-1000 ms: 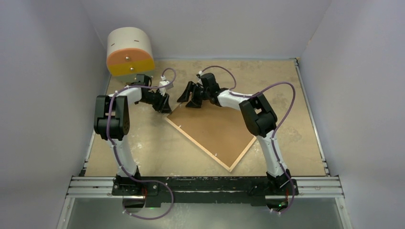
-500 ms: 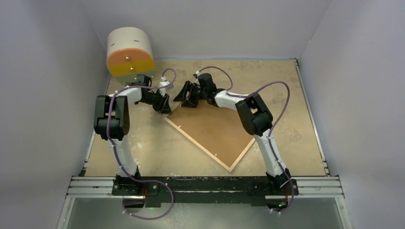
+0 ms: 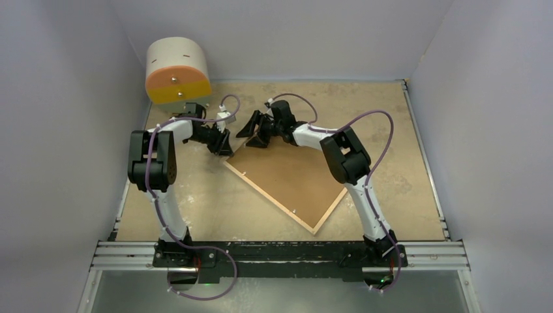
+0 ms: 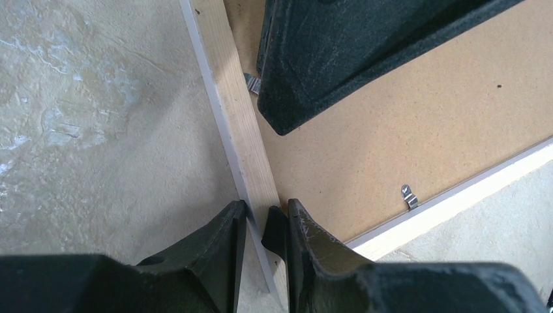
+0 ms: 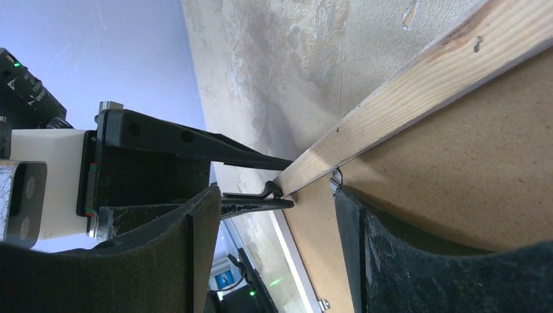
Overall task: Put the photo into the frame
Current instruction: Install the photo frame at the center of the board.
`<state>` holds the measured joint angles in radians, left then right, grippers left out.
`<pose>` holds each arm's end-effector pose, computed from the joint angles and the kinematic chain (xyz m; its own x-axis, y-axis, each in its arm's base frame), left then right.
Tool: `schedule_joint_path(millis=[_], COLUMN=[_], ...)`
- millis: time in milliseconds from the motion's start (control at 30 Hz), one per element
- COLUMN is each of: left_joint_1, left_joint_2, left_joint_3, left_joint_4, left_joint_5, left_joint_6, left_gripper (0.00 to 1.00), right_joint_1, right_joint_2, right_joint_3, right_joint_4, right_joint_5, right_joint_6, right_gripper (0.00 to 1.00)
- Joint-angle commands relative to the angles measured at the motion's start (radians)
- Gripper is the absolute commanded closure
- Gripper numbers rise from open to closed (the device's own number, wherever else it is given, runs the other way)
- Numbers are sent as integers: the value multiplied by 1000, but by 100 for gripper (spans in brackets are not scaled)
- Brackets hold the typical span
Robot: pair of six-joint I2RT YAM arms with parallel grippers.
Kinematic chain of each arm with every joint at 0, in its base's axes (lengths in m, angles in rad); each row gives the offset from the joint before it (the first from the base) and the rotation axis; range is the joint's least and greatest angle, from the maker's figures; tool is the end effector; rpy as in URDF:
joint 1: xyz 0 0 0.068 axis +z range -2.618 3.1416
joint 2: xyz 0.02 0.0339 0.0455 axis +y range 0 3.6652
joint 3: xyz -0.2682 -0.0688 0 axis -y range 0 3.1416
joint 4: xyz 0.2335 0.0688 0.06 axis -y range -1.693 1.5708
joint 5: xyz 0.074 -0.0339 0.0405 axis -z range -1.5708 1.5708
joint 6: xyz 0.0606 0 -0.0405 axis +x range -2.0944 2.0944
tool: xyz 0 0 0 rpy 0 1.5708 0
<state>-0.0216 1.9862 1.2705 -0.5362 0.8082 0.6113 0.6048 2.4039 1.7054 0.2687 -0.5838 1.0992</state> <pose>0.3791 -0.0520 0.1409 -0.6388 0.4104 -0.6508 0.7427 0.5498 -0.3823 0.4327 0.3397 0.1378 -0.9456 0.2500 -0.2084 -0.0974 0.3935 0.9142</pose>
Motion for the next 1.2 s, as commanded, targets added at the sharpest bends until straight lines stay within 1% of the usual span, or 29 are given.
schedule_joint_path(millis=[0,33,100,200,267,300,367,467,567,667,767,833,867,967,1033,1167], left_joint_1=[-10,-8,-4,17,21,47,75,121,140,141,143,144,143,144,144,140], left_joint_2=[-14,-20,-35,-41,-27,-20,-8,13,6,-24,-47,-53,-51,-25,-4,37], left_joint_3=[-7,-6,-8,-6,0,-3,-19,-42,-77,-132,-141,-133,-123,-73,-42,13], left_joint_4=[-104,-123,-164,-271,-347,-371,-384,-411,-435,-432,-434,-423,-400,-360,-328,-288], left_joint_5=[55,69,103,178,200,202,191,186,179,177,190,203,204,210,216,237], left_joint_6=[50,59,82,172,244,269,300,355,404,435,434,412,376,317,272,222], left_gripper=[72,72,72,71,71,71,71,71,71,71,71,71,70,70,70,71], right_joint_1=[26,20,0,-38,-63,-82,-131,-227,-315,-330,-310,-294,-283,-224,-175,-92], right_joint_2=[15,2,-36,-90,-134,-159,-226,-376,-486,-550,-567,-558,-543,-467,-414,-302], right_joint_3=[20,13,-17,-56,-75,-92,-153,-309,-410,-481,-535,-568,-569,-512,-456,-320], right_joint_4=[-42,-75,-87,-112,-160,-186,-218,-201,-232,-249,-209,-142,-119,-98,-85,-78], right_joint_5=[-20,-9,-1,-12,-14,-13,-8,9,22,61,90,77,66,53,44,22], right_joint_6=[-37,-64,-96,-143,-198,-234,-273,-288,-321,-361,-347,-314,-301,-284,-270,-235], right_gripper=[33,33,32,30,28,27,23,16,12,10,10,14,17,19,20,25])
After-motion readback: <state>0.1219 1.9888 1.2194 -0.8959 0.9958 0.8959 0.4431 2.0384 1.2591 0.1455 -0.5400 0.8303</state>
